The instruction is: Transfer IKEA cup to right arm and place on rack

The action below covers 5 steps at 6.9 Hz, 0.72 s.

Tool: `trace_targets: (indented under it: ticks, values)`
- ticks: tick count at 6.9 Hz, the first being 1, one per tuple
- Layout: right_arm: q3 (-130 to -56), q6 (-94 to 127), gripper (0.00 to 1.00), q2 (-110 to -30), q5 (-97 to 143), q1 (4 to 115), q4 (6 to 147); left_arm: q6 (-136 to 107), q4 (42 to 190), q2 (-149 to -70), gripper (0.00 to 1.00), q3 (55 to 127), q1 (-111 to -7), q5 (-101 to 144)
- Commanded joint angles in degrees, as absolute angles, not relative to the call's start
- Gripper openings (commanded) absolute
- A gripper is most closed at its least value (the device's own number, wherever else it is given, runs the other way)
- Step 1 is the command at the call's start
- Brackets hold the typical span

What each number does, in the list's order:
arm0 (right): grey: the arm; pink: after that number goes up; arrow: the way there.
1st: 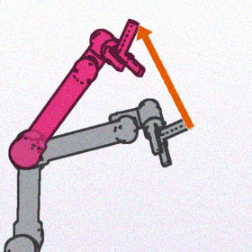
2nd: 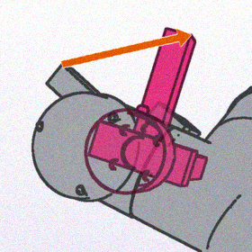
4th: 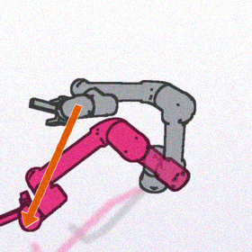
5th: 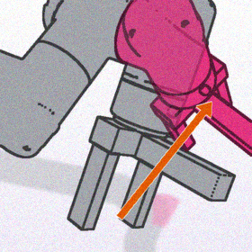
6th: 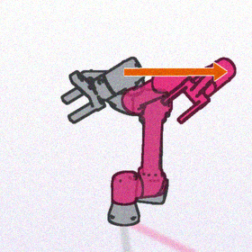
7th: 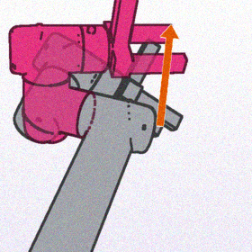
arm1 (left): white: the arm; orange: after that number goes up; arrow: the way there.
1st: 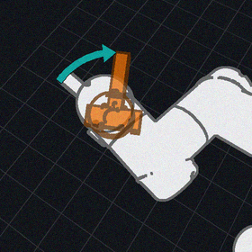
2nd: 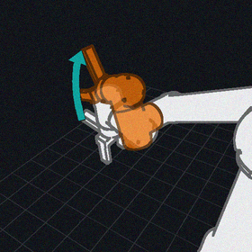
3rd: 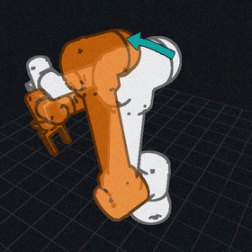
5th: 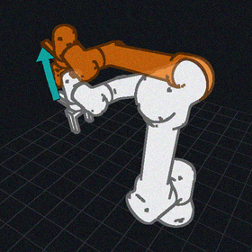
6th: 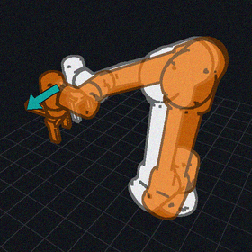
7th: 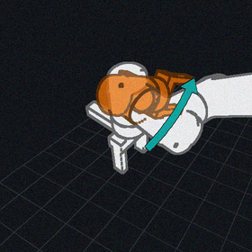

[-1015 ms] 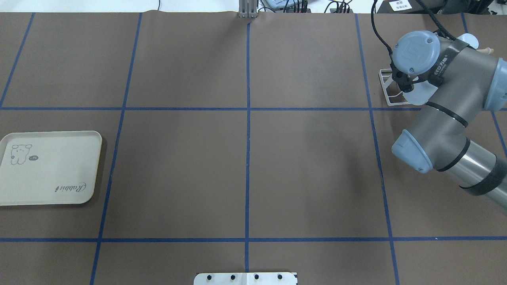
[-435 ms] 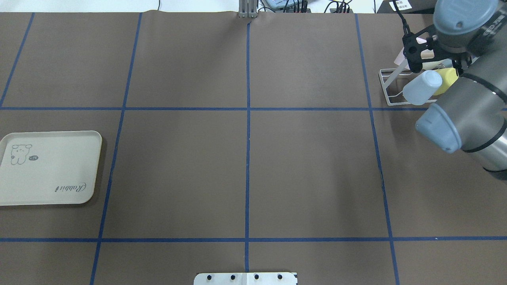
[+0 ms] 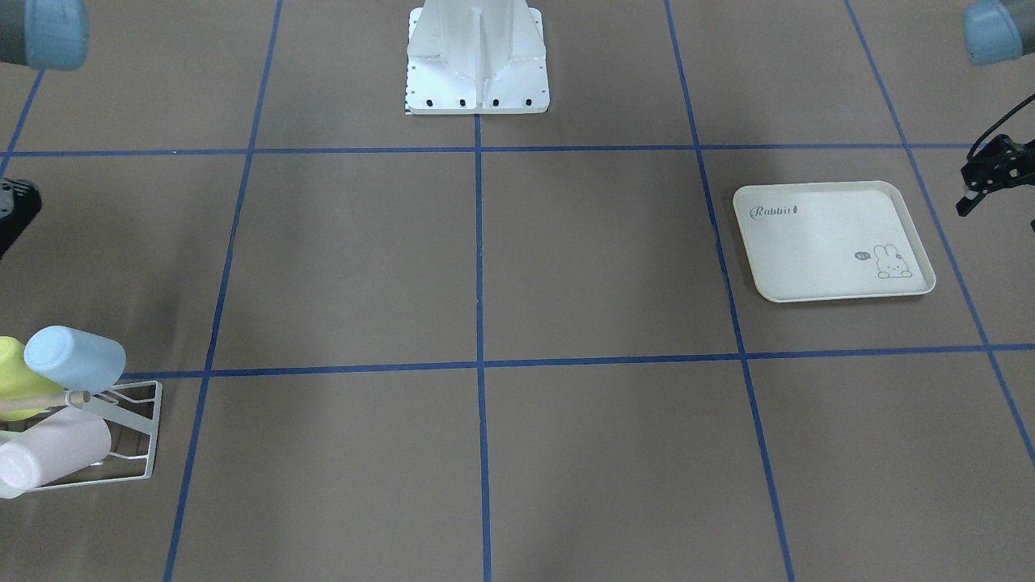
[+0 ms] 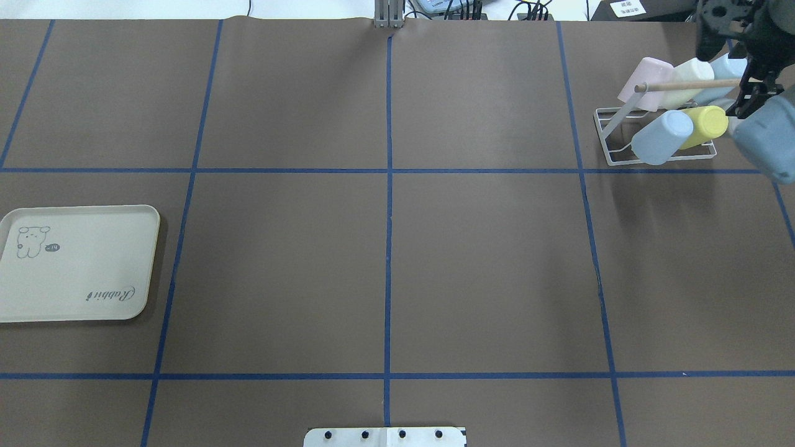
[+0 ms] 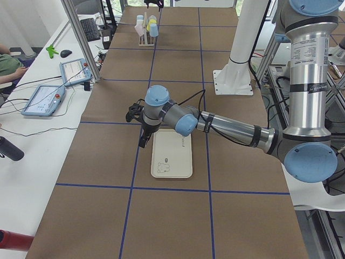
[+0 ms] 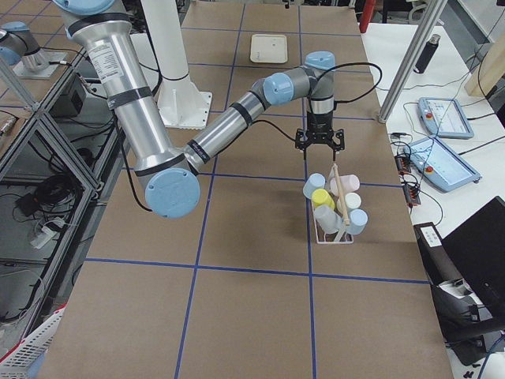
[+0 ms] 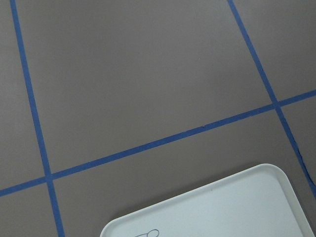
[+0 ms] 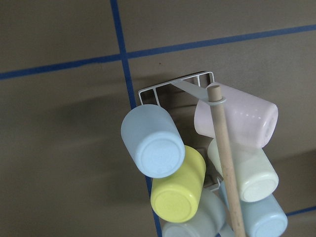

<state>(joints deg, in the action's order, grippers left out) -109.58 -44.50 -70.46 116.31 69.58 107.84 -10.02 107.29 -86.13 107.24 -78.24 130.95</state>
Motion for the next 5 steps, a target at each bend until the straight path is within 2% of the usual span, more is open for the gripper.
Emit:
trace_targets:
  ticks: [1,4,5]
  values:
    - [-108.99,-28.04,0.99,-82.38,126.38,78.01,89.14,-0.13,100.58,-86.13,1.00,106.96,-84.26,130.96]
    - [-103.12,-6.66,0.98,-85.42,127.87,82.68,86.40,16.29,93.36,-86.05,1.00,103.99,-91.82,130.96]
    - [-100.83,-5.64,0.99,-85.95,130.93,84.97,86.40,17.04,91.95,-85.61,1.00,103.89,-92.72,130.96]
